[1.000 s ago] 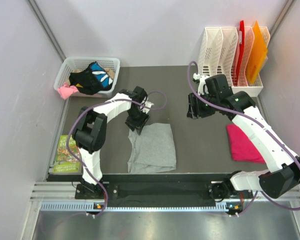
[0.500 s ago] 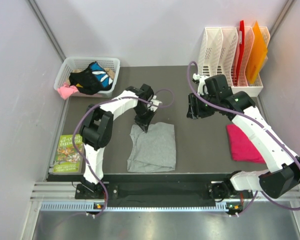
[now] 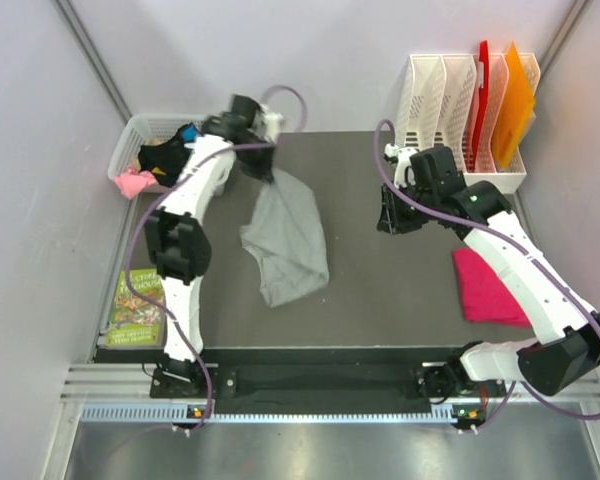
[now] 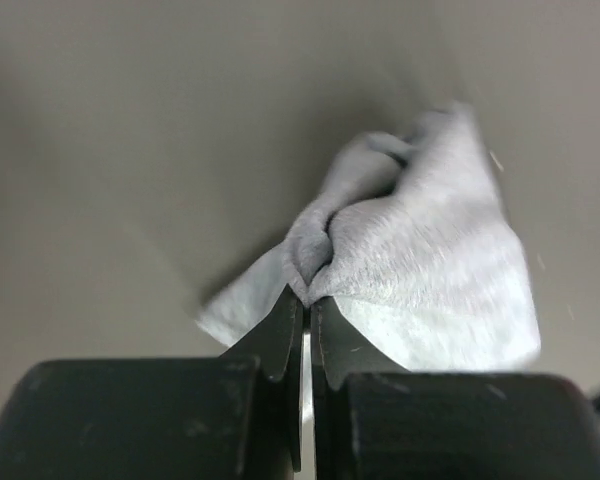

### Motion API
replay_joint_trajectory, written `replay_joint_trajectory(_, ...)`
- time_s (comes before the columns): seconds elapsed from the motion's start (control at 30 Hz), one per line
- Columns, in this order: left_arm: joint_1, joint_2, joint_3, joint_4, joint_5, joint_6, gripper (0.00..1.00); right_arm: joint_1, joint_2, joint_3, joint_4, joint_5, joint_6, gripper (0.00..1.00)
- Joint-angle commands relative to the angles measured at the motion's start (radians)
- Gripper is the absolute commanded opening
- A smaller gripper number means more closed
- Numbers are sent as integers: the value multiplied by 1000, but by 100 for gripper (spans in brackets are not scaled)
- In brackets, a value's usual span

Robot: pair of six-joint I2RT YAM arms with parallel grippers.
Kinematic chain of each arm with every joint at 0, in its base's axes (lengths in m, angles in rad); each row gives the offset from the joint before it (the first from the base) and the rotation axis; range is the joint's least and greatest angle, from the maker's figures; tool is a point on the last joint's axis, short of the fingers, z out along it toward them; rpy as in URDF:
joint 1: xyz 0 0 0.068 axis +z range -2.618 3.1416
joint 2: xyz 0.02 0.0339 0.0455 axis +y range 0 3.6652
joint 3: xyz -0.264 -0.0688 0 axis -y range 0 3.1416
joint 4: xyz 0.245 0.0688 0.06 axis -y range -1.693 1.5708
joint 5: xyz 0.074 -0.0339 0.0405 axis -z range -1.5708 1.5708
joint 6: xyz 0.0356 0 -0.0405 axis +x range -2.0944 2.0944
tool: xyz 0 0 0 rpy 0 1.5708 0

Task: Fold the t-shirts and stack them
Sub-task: Flatten out the tshirt

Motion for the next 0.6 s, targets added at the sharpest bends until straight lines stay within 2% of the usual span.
replay_joint_trajectory(0.0, 116, -61, 65, -60, 35, 25, 0, 16, 15, 14, 55, -61, -5, 24)
replay_joint_trajectory(0.13, 41, -150, -61, -55, 102, 35, 0, 28, 42, 14, 74, -94, 5, 19)
replay_joint_trajectory(0.2, -48, -161, -61, -80, 121, 42, 0, 43, 59, 29, 77, -100, 2, 15)
replay_joint_trajectory(0.33, -206, -133, 33, -94, 159, 39, 0, 69, 75, 81, 68, -120, -18, 12)
replay_joint_trajectory(0.43, -272, -76, 139, -77, 155, 37, 0, 91, 71, 80, 51, -131, -32, 10)
replay_joint_trajectory(0.57, -278, 5, 274, -19, 34, 3, 0, 128, 38, 37, 43, -138, -37, 5)
